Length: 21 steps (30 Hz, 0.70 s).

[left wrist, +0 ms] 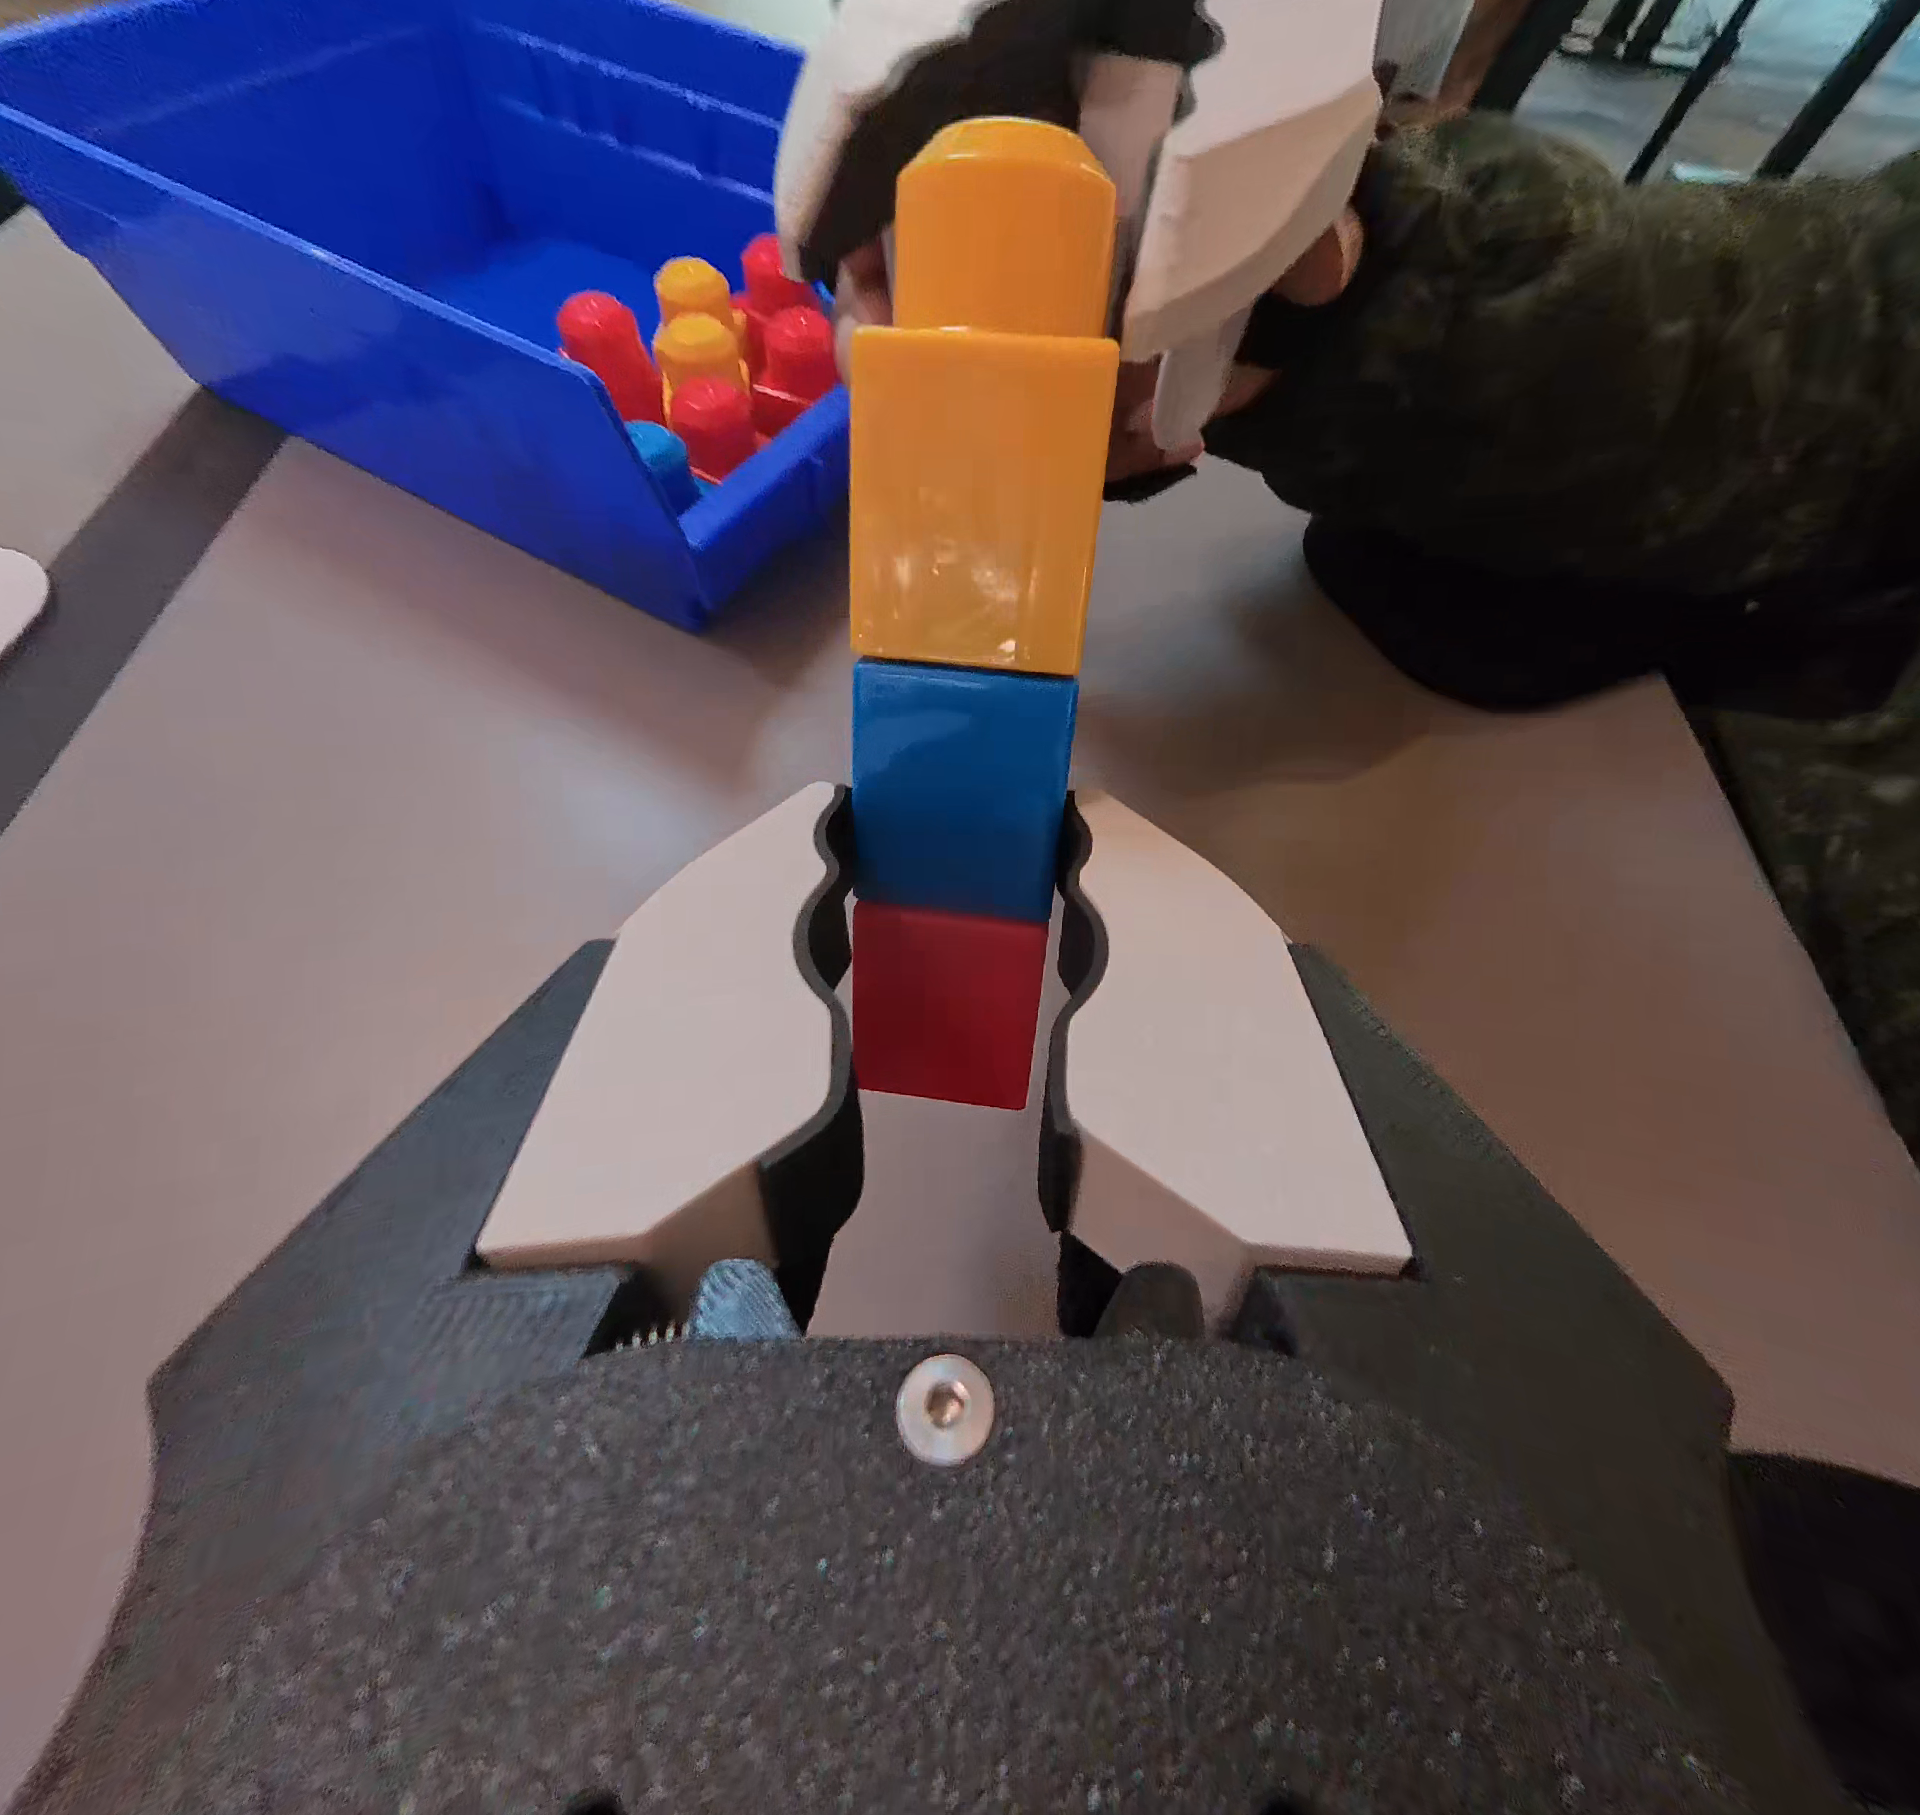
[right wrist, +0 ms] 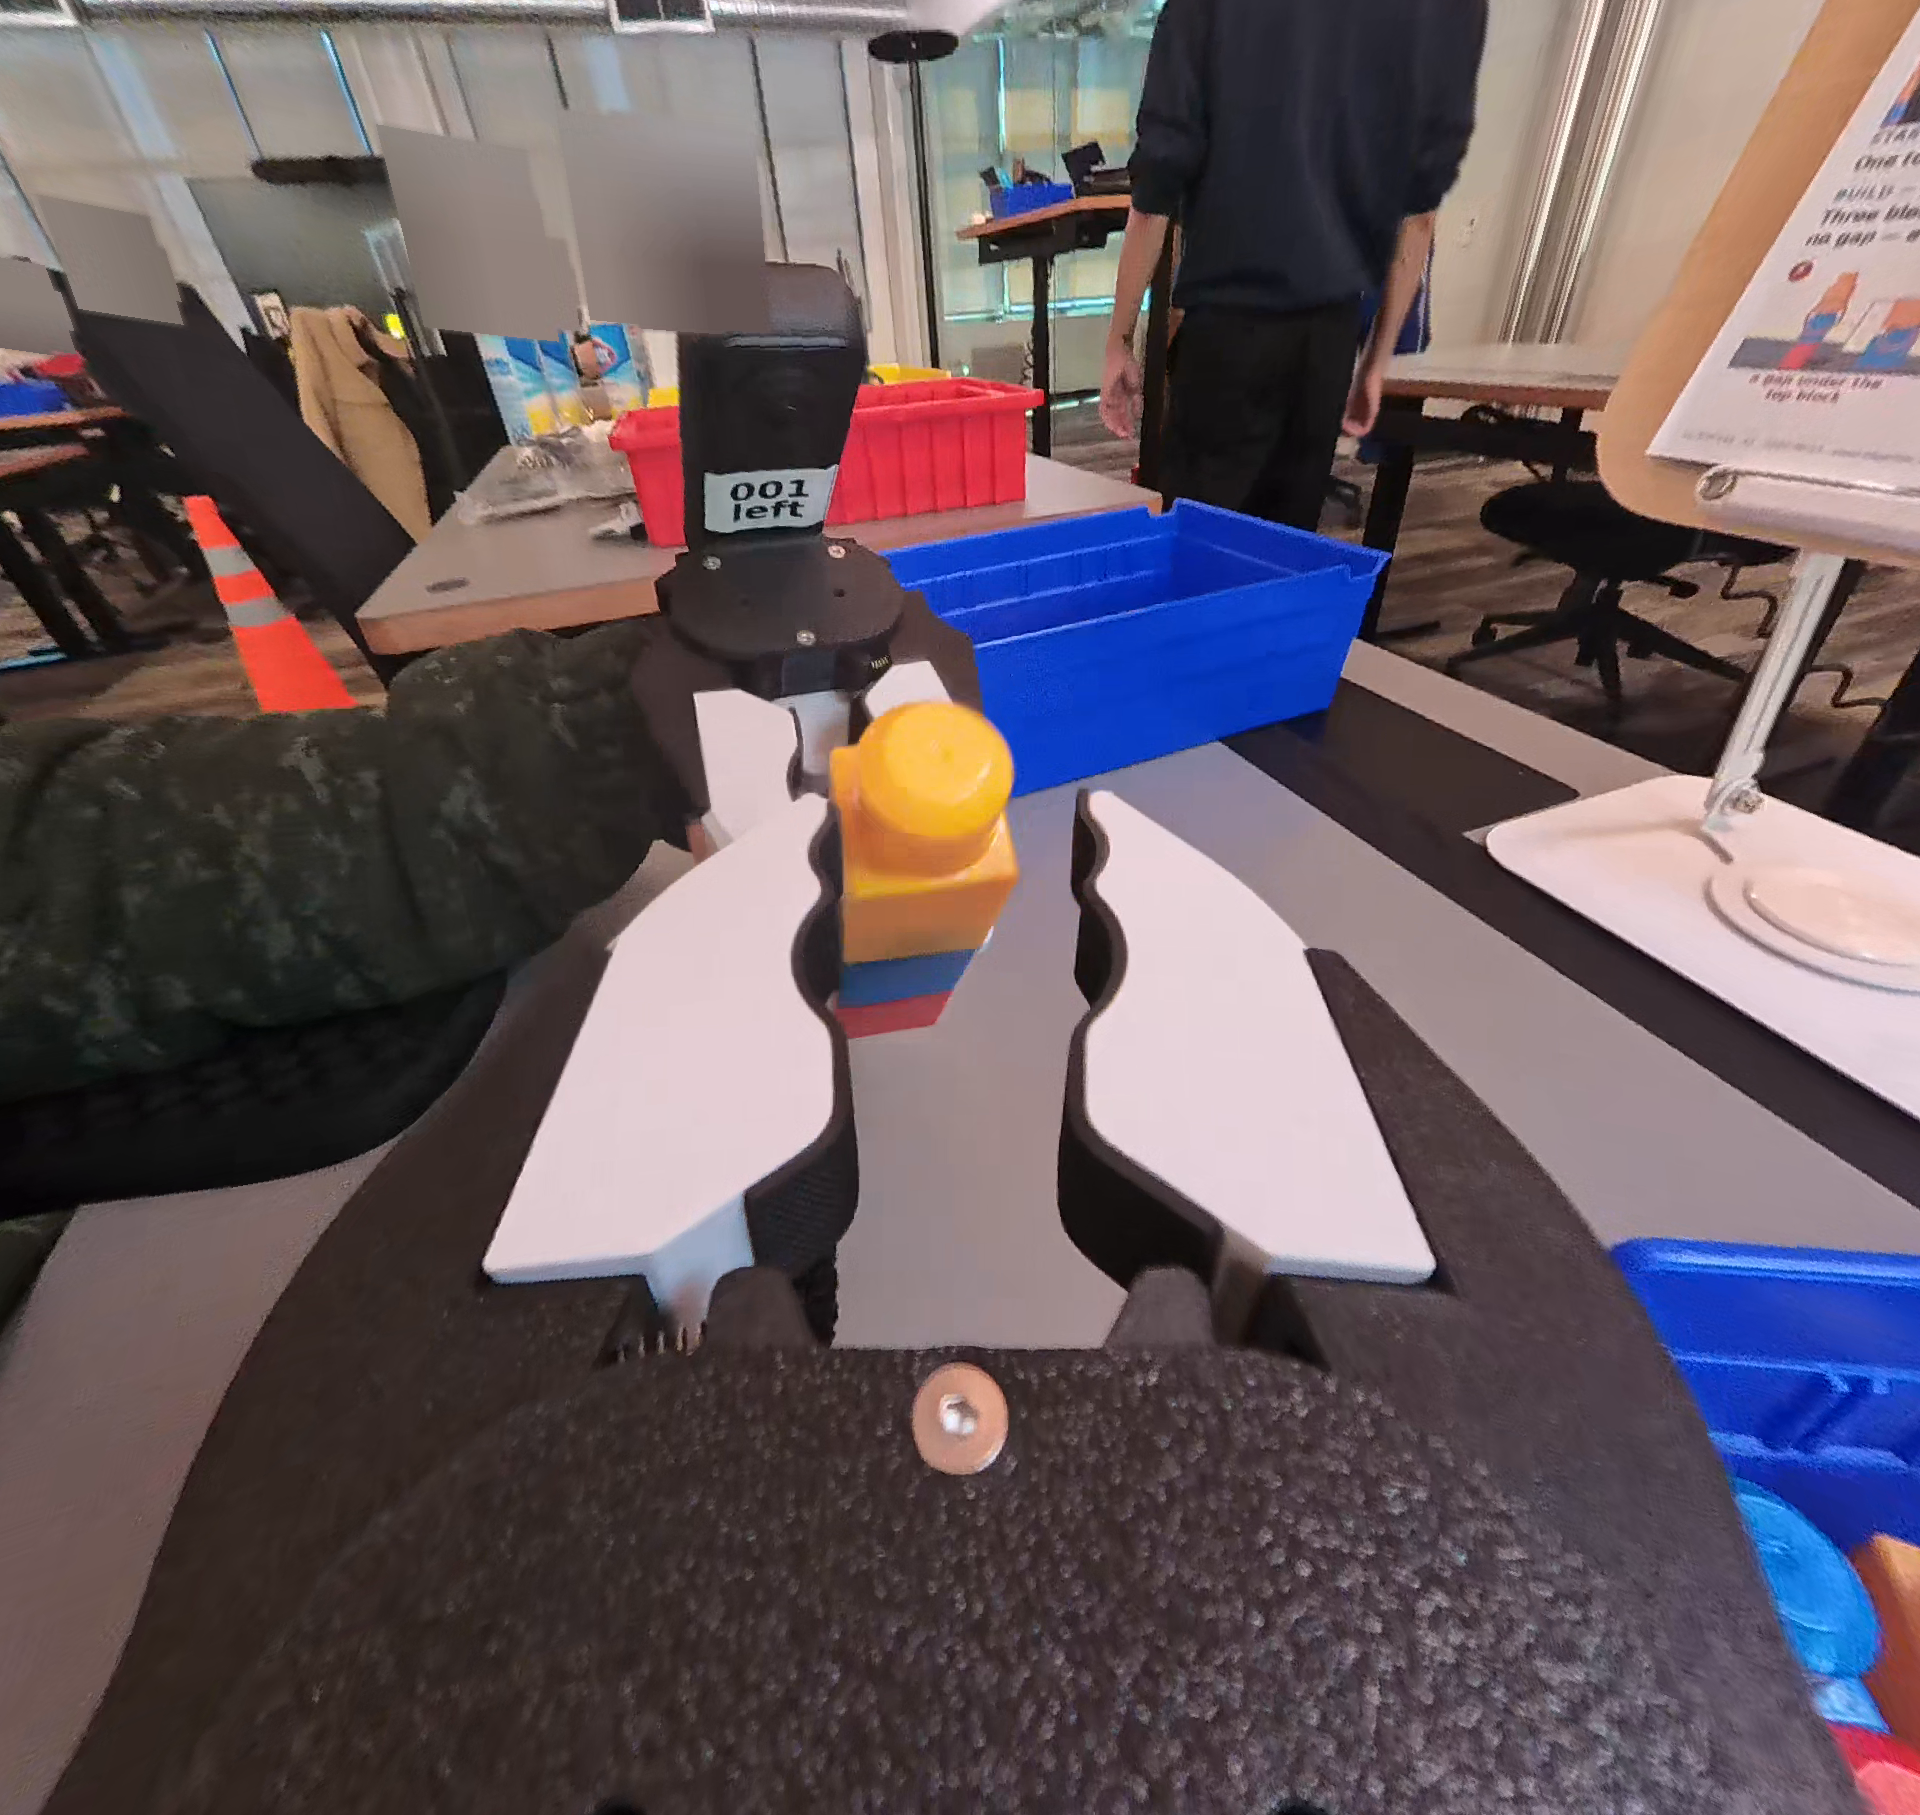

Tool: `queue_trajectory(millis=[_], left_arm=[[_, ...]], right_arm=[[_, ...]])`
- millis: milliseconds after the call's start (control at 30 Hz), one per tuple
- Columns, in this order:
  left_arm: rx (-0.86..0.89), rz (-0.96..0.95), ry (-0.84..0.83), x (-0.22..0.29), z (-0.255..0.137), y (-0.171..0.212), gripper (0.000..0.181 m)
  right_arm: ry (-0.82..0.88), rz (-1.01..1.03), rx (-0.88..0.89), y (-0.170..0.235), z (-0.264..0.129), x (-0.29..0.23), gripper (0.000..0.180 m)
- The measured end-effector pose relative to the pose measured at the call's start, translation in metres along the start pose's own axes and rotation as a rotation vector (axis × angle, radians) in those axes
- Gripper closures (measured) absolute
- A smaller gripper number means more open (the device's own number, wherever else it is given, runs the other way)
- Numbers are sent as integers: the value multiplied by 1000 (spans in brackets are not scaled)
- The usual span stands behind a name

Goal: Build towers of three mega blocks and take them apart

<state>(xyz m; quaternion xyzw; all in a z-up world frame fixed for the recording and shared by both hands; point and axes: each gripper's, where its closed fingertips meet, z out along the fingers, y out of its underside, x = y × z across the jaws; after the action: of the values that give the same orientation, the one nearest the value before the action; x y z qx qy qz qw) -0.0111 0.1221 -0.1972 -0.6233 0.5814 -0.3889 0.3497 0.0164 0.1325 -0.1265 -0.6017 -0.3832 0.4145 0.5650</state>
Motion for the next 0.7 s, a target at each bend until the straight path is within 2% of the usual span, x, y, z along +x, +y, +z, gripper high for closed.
queue_trajectory(millis=[67,133,300,367,467,533,567,633,700], left_arm=[[-41,0,19,4,3,6,144],[-68,7,33,7,3,10,144],[-58,36,64,13,0,8,144],[-22,43,69,13,-6,1,144],[-180,26,-37,-10,-17,35,144],[-52,-62,-51,-22,-29,30,144],[19,-96,-80,-31,-38,23,144],[171,-112,-169,-48,-61,2,144],[312,-109,-239,-55,-82,-24,144]], right_arm=[[-19,10,-9,3,2,-3,138],[-67,17,-31,7,3,-11,149],[-98,16,-77,7,2,-20,150],[-100,13,-46,-3,2,-23,150],[-91,69,159,-43,-14,-18,150],[-5,45,261,-68,-35,-5,150],[31,8,250,-69,-41,-2,150],[-25,-31,110,-47,-34,-10,150],[-89,-57,-91,-3,-15,-21,150]])
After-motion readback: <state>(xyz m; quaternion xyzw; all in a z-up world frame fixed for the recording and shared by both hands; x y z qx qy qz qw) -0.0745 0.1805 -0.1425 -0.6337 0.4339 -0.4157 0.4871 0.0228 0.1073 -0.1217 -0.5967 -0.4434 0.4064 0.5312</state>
